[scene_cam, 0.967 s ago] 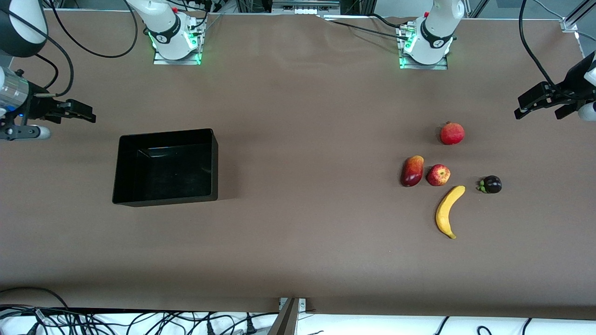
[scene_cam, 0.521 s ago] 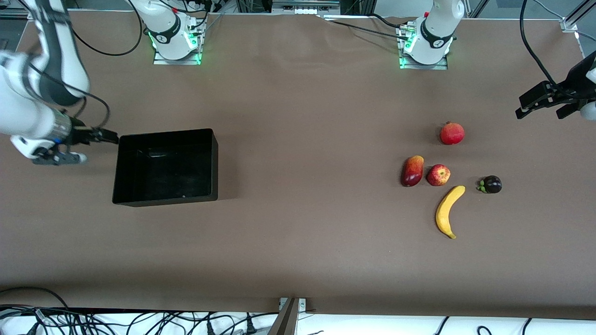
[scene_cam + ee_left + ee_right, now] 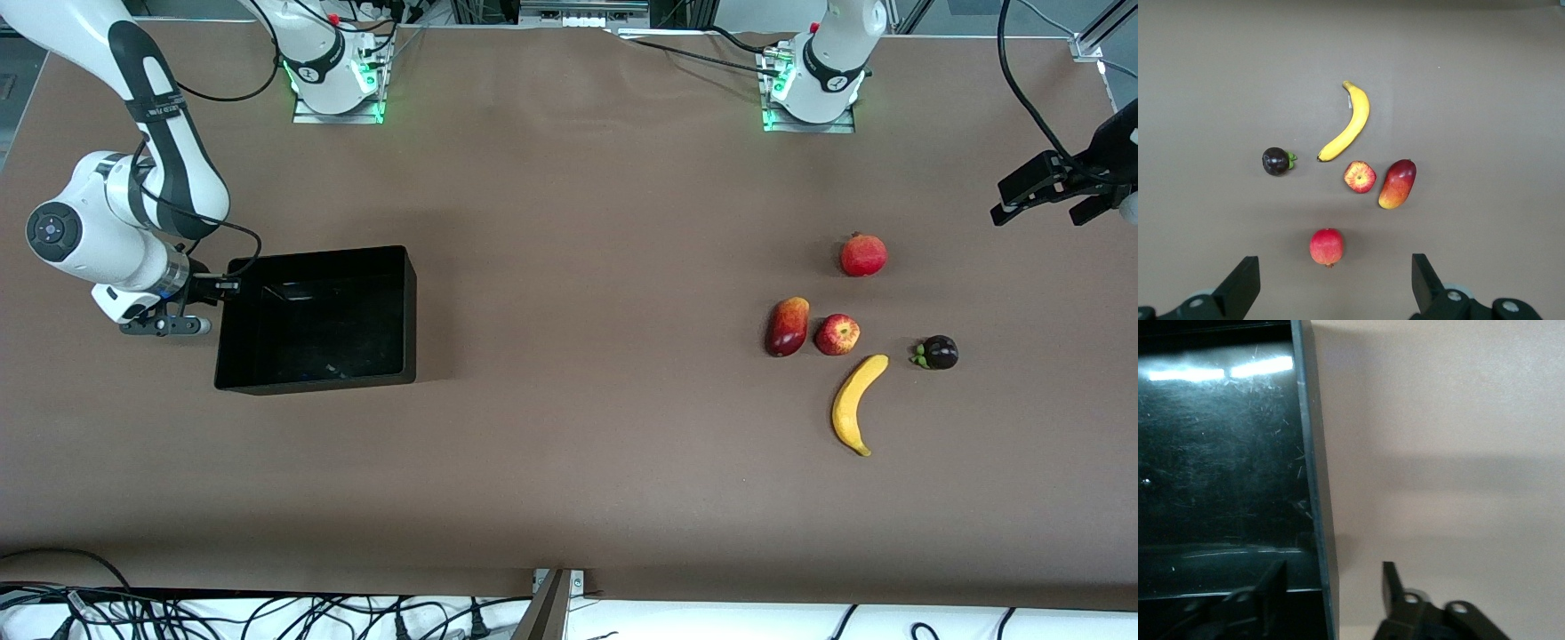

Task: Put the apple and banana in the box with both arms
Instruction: 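Grasp the black box wall with the right gripper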

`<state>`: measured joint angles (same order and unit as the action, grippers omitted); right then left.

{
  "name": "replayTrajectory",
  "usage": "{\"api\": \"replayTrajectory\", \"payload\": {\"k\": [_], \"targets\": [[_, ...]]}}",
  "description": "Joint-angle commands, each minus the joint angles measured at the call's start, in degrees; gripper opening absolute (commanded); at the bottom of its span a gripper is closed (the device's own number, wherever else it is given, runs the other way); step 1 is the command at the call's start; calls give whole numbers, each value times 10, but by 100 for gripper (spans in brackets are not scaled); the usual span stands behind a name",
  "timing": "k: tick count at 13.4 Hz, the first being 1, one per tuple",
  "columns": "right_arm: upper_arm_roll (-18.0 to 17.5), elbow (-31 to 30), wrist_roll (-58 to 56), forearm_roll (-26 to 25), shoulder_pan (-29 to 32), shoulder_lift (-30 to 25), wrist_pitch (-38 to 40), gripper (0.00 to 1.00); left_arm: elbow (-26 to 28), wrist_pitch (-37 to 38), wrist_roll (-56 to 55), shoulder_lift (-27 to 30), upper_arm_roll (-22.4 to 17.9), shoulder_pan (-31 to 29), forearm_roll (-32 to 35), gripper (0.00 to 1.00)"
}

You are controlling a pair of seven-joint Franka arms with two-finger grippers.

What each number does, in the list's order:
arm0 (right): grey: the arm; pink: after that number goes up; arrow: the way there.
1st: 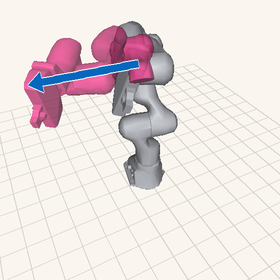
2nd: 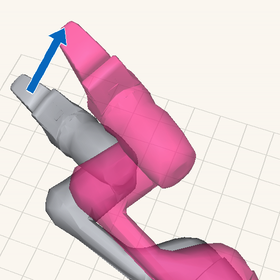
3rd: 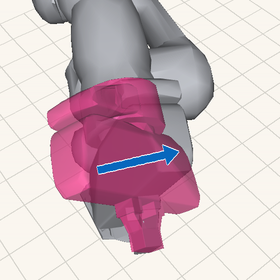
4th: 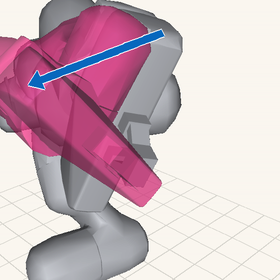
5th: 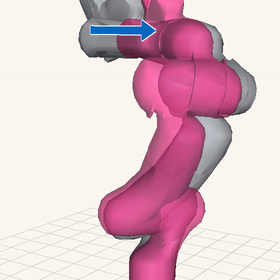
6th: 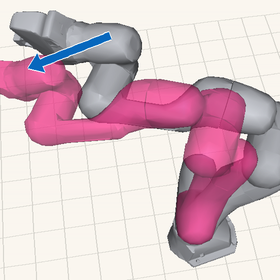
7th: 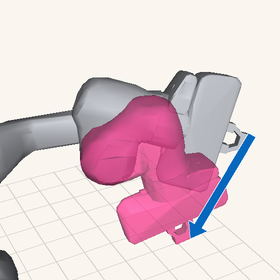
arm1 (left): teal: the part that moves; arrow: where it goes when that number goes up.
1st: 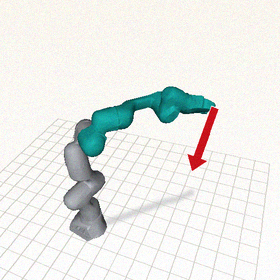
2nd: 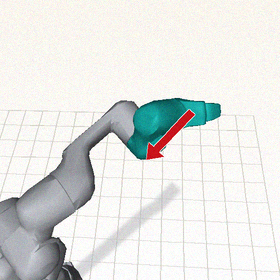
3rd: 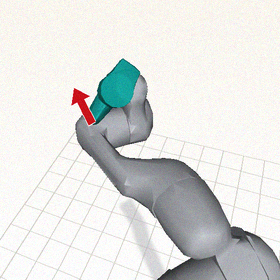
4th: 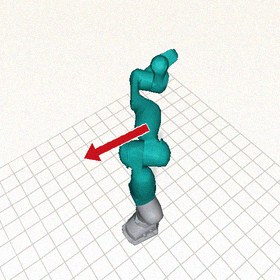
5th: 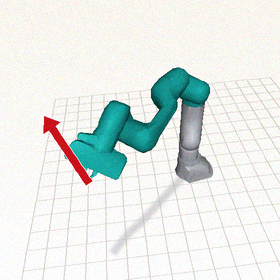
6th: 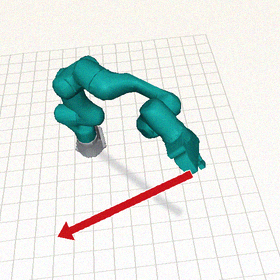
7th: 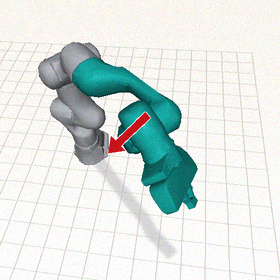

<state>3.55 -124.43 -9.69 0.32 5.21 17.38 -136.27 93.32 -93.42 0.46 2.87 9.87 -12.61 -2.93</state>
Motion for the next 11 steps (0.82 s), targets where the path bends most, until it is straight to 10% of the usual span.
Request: {"api": "replayTrajectory", "payload": {"k": [1, 7, 11], "targets": [[-10, -1, 0, -8, 12, 1, -9, 0, -14, 13, -5, -2, 2, -1, 9, 100], [-20, 22, 5, 4, -6, -24, 43, 0, -14, 14, -5, -2, 2, -1, 9, 100], [-105, 111, 91, 69, -37, -37, 157, 0, -14, 14, -5, -2, 2, -1, 9, 100]]}}
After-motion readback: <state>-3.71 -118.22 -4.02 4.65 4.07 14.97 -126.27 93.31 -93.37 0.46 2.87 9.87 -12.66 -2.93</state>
